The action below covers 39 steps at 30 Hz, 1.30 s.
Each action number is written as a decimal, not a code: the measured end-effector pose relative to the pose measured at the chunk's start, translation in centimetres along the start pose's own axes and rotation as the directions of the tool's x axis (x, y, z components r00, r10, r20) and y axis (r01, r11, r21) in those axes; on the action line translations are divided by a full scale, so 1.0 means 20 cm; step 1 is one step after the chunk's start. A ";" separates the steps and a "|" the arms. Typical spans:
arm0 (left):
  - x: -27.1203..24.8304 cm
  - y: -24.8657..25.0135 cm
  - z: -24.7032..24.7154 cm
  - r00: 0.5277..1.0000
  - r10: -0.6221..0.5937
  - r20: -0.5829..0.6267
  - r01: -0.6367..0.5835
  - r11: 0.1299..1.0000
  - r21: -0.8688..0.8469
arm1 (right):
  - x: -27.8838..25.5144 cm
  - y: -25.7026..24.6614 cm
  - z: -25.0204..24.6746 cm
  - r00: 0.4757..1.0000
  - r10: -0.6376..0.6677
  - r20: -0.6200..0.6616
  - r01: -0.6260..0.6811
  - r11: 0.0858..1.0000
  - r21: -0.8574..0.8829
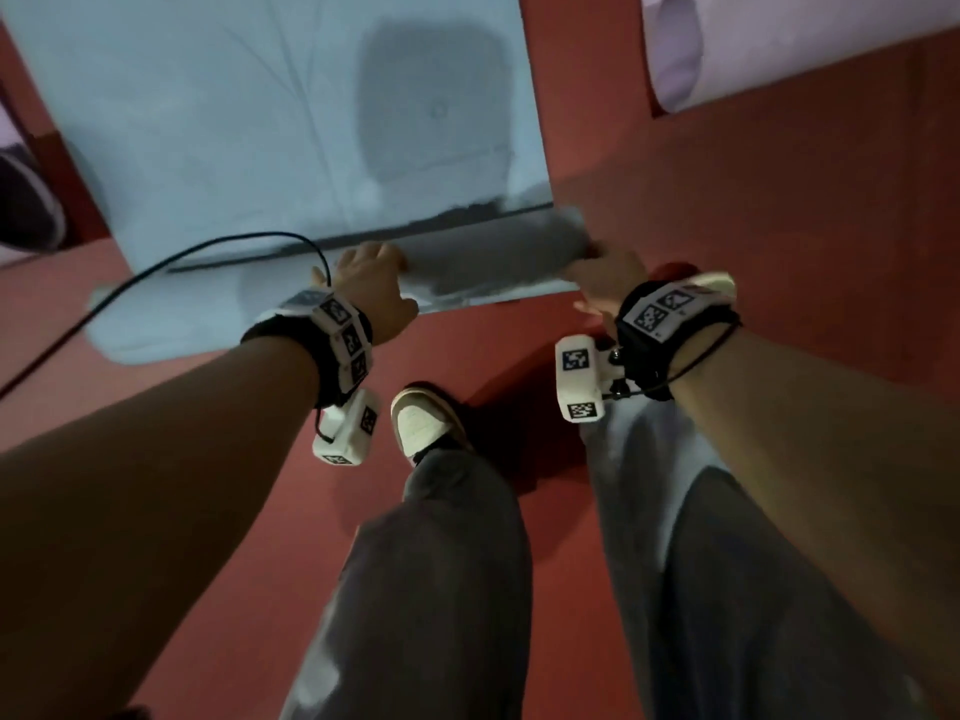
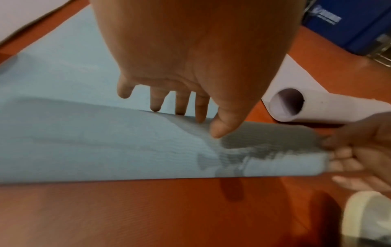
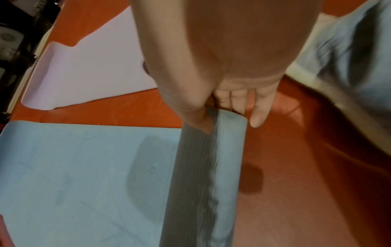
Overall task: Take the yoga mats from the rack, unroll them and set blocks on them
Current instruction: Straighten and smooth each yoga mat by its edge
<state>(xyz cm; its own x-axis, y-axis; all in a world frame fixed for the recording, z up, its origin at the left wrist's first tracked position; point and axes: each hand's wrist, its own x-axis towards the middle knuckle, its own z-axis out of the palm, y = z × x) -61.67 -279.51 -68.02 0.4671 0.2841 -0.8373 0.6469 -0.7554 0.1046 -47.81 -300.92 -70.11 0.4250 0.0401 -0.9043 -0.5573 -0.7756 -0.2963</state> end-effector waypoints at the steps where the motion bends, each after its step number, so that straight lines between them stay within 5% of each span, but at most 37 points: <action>1: -0.04 -0.03 0.04 1.000 -0.002 -0.011 0.002 1.000 0.005 | -0.04 0.04 0.03 1.000 -0.028 -0.010 0.028 0.999 0.023; 9: -0.23 -0.12 0.31 0.996 -0.010 -0.092 0.008 1.000 -0.014 | -0.19 0.24 0.15 0.978 -0.165 -0.125 0.170 0.985 0.032; 13: -0.29 -0.09 0.45 0.984 -0.034 -0.173 0.043 0.998 0.050 | -0.18 0.41 0.12 0.984 -0.151 -0.090 0.151 0.988 -0.002; 18: -0.38 -0.07 0.66 0.961 -0.048 -0.271 0.075 0.993 0.089 | -0.25 0.69 0.14 0.959 -0.276 -0.056 0.276 0.961 -0.013; 24: -0.44 -0.07 0.94 0.991 -0.090 -0.099 0.105 0.981 0.166 | -0.28 1.00 0.23 0.968 -0.250 -0.008 0.249 0.964 0.095; 29: -0.38 -0.07 1.12 1.000 -0.022 -0.014 0.024 0.986 0.167 | -0.21 1.15 0.34 0.987 -0.149 0.064 0.156 0.981 -0.119; 34: -0.30 -0.12 1.27 0.997 0.065 -0.037 -0.060 0.989 0.137 | -0.11 1.18 0.43 0.988 -0.150 -0.031 0.128 0.920 -0.369; 39: -0.27 -0.22 1.39 0.991 0.097 -0.089 -0.087 0.990 0.109 | -0.12 1.11 0.65 0.968 -0.249 -0.012 0.164 0.673 -0.721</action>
<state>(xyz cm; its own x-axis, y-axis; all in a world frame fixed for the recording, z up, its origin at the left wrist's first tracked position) -83.75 -294.02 -78.89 0.5797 0.2607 -0.7720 0.5342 -0.8370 0.1184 -70.45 -310.06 -78.40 0.5587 0.2245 -0.7984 0.2094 -0.9697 -0.1261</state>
